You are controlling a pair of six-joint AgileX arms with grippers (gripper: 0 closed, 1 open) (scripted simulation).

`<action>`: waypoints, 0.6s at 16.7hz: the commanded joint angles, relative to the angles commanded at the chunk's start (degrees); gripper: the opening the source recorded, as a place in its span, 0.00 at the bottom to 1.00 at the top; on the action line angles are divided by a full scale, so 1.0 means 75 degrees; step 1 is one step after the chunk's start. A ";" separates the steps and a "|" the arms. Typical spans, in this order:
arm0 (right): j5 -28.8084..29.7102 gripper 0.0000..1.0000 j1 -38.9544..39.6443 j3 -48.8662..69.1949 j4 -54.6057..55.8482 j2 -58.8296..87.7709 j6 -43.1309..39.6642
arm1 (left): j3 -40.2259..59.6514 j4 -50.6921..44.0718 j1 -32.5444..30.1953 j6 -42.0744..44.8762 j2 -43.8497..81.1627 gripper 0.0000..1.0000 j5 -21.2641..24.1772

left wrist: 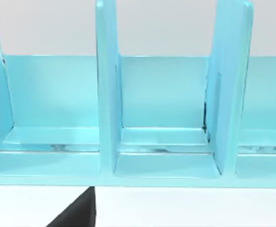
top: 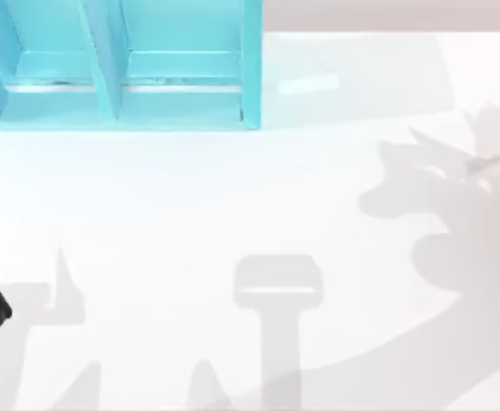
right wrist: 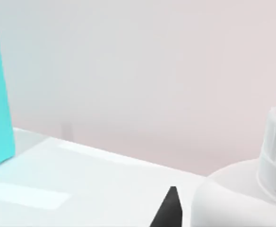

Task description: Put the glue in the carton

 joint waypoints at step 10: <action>-0.7287 0.00 -0.5344 -0.0780 0.0399 -0.0092 -0.0278 | 0.0000 0.0000 0.0000 0.0000 0.0000 1.00 0.0000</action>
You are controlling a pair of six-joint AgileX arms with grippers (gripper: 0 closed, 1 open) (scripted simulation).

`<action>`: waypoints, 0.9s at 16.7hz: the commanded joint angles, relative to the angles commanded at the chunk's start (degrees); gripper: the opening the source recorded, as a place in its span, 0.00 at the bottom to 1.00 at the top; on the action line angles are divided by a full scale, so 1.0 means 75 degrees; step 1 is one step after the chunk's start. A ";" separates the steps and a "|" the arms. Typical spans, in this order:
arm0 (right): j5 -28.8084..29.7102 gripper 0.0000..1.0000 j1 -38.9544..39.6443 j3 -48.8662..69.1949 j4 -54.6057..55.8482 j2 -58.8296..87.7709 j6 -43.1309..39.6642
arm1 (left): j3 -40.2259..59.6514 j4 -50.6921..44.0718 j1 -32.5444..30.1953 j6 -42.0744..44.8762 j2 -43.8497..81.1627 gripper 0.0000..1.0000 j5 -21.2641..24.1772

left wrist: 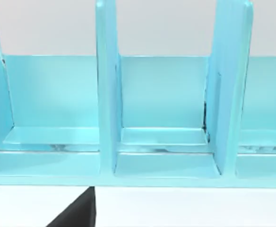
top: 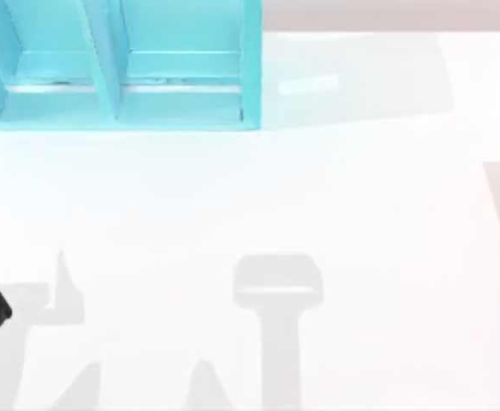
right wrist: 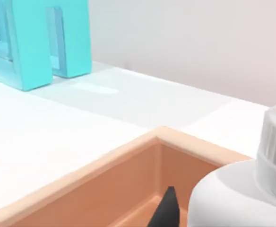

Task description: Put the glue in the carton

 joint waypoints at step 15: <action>-0.0160 0.00 -0.1327 0.0677 -0.0710 0.0145 -0.0156 | 0.0000 0.0000 0.0000 0.0000 0.0000 1.00 0.0000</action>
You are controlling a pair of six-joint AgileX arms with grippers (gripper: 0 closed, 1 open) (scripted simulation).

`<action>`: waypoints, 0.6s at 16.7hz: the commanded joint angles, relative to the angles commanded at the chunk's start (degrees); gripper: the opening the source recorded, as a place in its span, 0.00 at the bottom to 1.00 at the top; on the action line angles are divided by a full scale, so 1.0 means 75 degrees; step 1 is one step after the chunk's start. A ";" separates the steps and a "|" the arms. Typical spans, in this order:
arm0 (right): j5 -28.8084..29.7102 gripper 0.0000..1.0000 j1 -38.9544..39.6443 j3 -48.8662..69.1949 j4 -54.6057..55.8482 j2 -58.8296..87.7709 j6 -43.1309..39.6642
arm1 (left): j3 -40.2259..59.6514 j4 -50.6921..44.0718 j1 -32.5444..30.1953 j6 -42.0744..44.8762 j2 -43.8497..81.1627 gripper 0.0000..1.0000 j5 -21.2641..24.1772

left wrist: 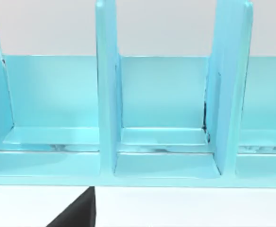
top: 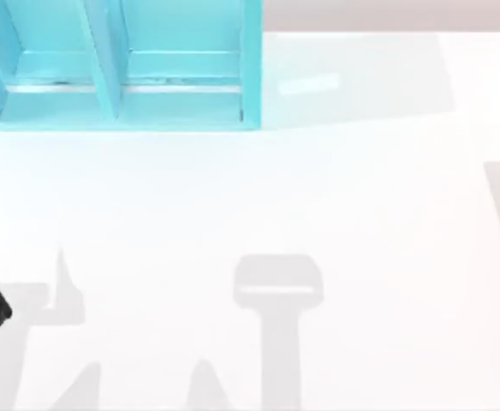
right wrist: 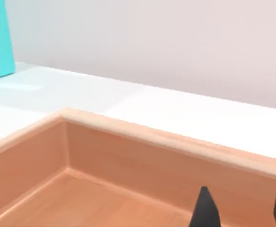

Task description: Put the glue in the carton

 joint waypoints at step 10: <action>-0.0579 0.00 0.0945 -0.1655 0.1612 -0.0729 -0.0415 | 0.0000 0.0000 0.0000 0.0000 0.0000 1.00 0.0000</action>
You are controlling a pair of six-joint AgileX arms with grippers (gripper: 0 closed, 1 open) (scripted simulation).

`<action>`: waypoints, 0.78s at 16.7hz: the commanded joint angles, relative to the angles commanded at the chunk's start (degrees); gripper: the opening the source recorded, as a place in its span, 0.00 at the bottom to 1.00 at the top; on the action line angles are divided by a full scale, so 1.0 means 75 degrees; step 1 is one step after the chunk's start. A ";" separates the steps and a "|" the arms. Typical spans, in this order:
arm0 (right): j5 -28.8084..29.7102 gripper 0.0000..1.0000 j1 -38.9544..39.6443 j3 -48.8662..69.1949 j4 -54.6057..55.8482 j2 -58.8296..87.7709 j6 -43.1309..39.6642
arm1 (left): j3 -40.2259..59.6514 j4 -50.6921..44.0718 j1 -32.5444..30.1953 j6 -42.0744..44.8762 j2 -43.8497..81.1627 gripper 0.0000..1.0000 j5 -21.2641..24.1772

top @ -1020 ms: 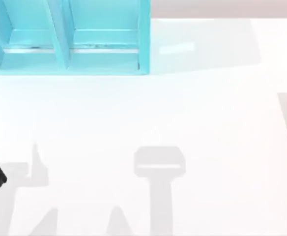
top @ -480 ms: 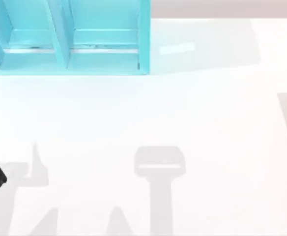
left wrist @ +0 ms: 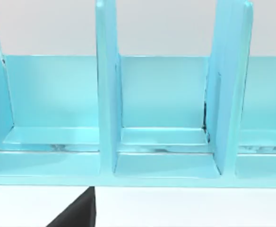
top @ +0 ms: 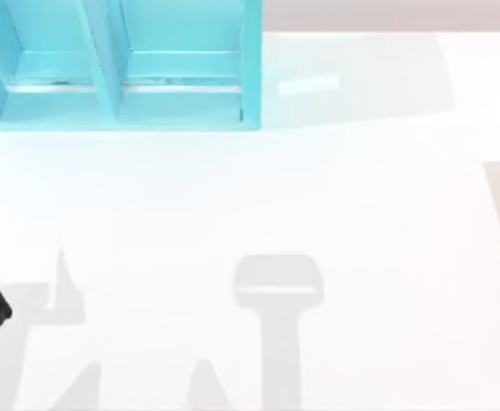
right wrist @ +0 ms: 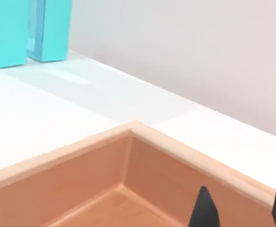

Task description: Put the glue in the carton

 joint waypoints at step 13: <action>0.0369 0.23 0.0380 0.0437 -0.0345 0.1008 0.0189 | 0.0000 0.0000 0.0000 0.0000 0.0000 1.00 0.0000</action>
